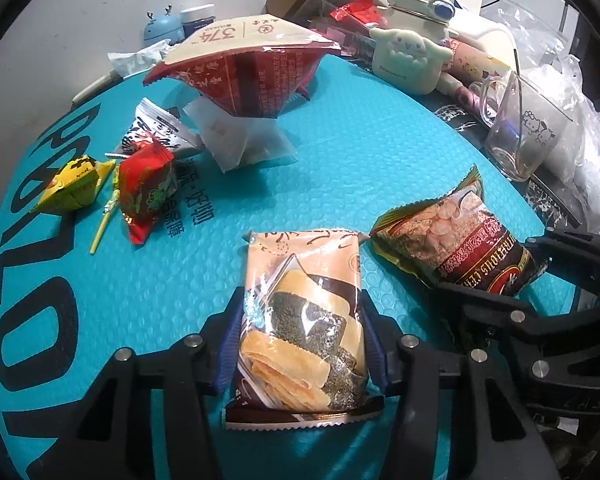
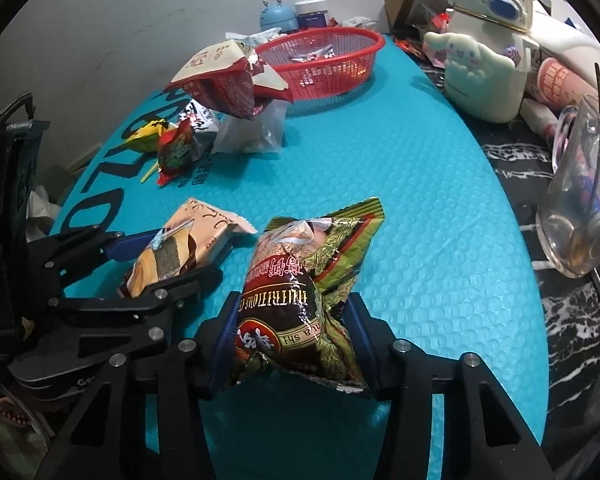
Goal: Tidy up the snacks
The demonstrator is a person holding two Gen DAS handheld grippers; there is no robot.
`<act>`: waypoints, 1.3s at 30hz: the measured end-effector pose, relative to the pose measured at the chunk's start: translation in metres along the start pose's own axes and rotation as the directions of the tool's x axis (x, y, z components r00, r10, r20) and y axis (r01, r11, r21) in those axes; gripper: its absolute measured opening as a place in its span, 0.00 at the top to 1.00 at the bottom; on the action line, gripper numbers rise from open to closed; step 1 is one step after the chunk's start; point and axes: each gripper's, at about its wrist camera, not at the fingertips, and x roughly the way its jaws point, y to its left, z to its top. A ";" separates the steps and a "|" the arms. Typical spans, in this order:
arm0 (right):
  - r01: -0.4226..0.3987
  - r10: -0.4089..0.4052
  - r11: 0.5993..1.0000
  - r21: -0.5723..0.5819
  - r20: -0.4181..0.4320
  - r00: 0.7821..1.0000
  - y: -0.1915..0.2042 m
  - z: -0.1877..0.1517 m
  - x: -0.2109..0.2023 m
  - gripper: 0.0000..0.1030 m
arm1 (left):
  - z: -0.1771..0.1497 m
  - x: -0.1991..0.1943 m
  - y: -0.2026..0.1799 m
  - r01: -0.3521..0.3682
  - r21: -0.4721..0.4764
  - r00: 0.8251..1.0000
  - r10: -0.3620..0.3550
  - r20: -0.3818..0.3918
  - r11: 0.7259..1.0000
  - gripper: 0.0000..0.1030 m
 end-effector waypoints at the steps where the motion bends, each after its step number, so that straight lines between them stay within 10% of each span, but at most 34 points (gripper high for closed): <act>1: -0.001 0.001 1.000 0.000 0.002 1.000 0.000 0.000 0.000 0.53 | 0.000 0.000 0.001 0.001 -0.001 1.000 -0.001 0.000 1.000 0.51; 39: -0.064 0.065 0.998 -0.009 0.177 0.982 0.013 0.009 -0.081 0.56 | 0.020 -0.085 0.005 0.162 0.001 0.965 -0.159 0.210 0.987 0.51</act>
